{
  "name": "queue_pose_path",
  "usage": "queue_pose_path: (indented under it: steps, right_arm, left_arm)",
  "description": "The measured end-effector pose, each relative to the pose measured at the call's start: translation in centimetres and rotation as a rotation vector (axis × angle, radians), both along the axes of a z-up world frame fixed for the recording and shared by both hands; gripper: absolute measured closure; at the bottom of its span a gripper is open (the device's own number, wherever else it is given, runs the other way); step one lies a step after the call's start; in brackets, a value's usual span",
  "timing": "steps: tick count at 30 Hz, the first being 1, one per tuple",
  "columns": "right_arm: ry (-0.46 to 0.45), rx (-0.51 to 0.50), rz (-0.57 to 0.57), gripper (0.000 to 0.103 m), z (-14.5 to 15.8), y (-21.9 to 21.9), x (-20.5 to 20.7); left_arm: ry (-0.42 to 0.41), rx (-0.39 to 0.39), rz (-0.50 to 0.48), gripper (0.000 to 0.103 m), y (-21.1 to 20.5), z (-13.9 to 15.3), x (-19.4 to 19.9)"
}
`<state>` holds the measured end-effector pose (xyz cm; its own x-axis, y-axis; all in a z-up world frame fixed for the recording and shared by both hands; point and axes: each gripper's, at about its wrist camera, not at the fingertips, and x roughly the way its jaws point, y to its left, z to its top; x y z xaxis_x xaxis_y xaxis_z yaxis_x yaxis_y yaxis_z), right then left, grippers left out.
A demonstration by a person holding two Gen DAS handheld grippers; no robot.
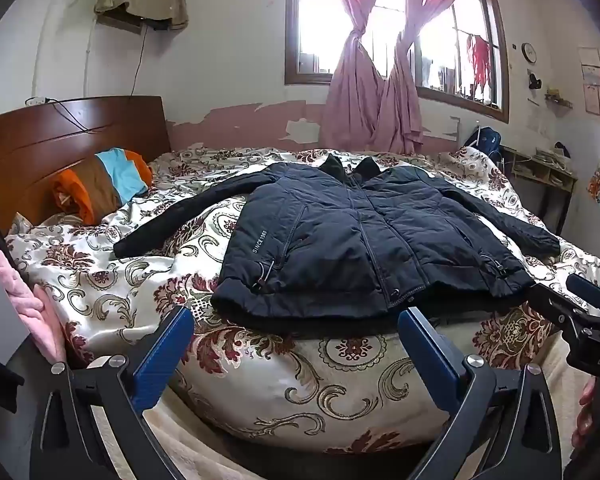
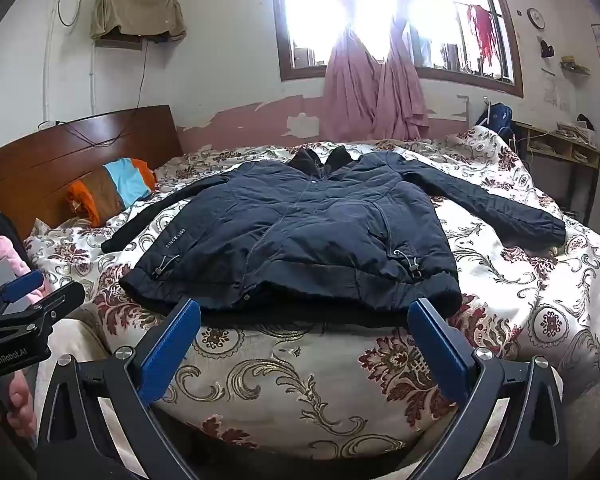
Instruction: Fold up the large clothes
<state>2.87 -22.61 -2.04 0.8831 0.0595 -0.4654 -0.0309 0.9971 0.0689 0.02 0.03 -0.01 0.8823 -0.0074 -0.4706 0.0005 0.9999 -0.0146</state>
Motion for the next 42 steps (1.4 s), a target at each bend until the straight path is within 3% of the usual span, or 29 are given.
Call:
queue_pose_path:
  steps: [42]
  right_arm:
    - [-0.002,0.001,0.001,0.001,-0.2,0.4,0.0]
  left_arm:
    - [-0.015,0.017,-0.023,0.000,-0.9,0.5,-0.1]
